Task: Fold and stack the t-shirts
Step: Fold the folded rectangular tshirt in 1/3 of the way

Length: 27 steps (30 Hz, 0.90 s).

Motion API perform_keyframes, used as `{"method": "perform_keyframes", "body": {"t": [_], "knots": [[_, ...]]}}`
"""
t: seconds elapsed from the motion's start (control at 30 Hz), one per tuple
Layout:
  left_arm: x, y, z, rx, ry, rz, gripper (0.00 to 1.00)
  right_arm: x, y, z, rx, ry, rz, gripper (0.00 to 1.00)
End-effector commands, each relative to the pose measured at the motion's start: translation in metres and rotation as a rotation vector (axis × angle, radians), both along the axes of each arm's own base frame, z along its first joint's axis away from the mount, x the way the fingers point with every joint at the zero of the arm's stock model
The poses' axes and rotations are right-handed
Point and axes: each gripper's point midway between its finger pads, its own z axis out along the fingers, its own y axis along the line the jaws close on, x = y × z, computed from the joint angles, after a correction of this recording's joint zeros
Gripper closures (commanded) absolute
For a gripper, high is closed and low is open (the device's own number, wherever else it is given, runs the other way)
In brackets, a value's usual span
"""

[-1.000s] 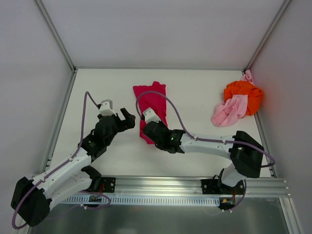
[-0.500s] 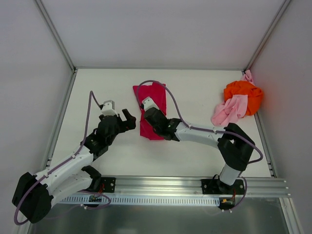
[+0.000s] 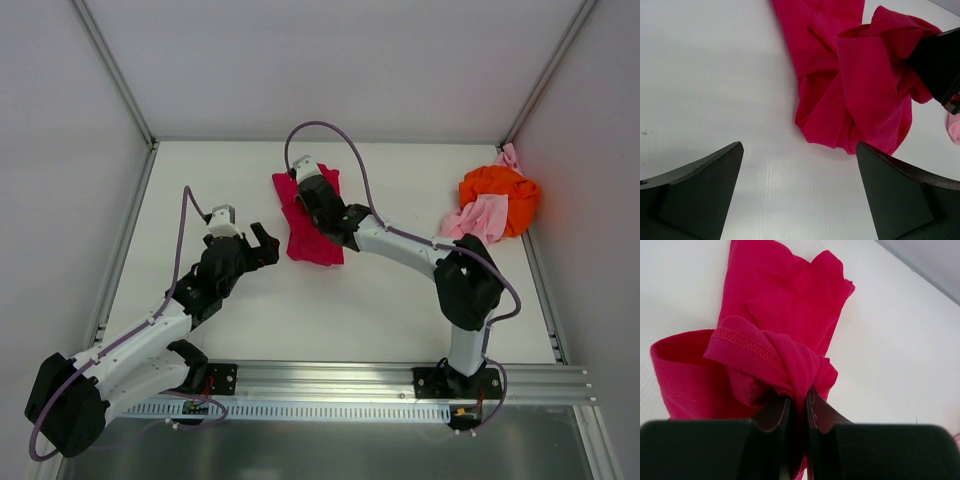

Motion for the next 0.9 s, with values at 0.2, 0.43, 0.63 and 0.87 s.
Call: {"method": "perform_keyframes", "body": {"t": [0.2,0.43,0.63,0.87], "knots": [[0.007,0.003,0.01,-0.02,-0.046,0.026,0.01,0.016,-0.001,-0.025,-0.001,0.083,-0.006,0.43],[0.008,0.002,0.01,-0.021,-0.045,0.023,0.01,0.018,-0.004,-0.012,0.005,0.043,-0.016,0.0],[0.008,0.003,0.011,-0.022,-0.049,0.029,0.01,0.001,-0.014,-0.003,0.072,0.054,-0.024,0.0],[0.008,0.003,0.011,-0.025,-0.046,0.027,0.01,-0.019,-0.012,-0.015,0.137,0.167,-0.005,0.0]]}}
